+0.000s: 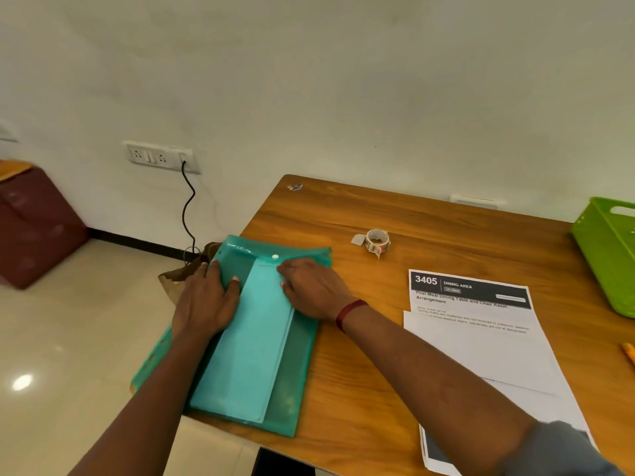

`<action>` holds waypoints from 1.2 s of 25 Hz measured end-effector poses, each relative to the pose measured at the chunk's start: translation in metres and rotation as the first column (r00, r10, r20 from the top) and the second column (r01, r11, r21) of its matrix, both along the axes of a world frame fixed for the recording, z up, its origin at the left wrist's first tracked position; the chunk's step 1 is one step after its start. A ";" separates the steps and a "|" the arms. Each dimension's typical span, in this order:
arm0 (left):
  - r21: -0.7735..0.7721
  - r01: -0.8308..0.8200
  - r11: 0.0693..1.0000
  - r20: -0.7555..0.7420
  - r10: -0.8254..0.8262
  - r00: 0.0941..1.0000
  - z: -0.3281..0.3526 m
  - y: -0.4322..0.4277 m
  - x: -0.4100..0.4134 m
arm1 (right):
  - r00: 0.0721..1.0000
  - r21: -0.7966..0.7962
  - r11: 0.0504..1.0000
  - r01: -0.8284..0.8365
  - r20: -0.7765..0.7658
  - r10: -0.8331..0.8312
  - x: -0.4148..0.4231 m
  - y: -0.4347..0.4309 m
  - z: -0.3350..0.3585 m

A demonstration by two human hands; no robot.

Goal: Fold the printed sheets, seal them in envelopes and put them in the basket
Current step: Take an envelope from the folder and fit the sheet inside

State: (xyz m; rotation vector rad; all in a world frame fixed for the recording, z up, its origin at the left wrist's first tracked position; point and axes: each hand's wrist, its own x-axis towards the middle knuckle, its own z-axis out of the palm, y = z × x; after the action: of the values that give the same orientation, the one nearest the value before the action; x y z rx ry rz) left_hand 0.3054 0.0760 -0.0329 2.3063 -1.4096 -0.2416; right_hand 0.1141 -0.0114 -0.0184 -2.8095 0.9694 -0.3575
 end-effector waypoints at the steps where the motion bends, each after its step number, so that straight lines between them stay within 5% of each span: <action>1: -0.017 0.000 1.000 -0.007 0.000 1.000 0.000 0.000 0.000 | 1.000 -0.019 1.000 0.017 0.020 -0.016 0.003 -0.007 -0.001; 11: -0.103 0.025 0.994 -0.006 -0.026 1.000 -0.002 0.001 0.000 | 0.977 -0.100 0.978 0.185 0.123 -0.172 0.023 -0.036 -0.003; 16: -0.119 0.015 0.993 -0.009 -0.016 1.000 -0.006 -0.001 0.003 | 0.989 -0.235 0.961 0.147 0.012 -0.148 0.031 -0.039 -0.010; 22: -0.127 0.000 0.992 -0.019 -0.002 1.000 -0.008 -0.002 0.002 | 0.872 0.089 0.926 0.367 0.314 -0.376 0.037 -0.057 -0.004; 30: -0.228 0.000 0.974 -0.029 -0.007 1.000 -0.007 0.000 0.002 | 0.928 0.252 0.927 0.278 0.178 -0.327 0.023 -0.068 0.006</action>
State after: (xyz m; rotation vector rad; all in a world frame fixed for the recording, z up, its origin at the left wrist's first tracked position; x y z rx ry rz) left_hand 0.3072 0.0765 -0.0400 2.1043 -1.3514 -0.1080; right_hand 0.1373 -0.0795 -0.0119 -2.3616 1.3052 -0.5431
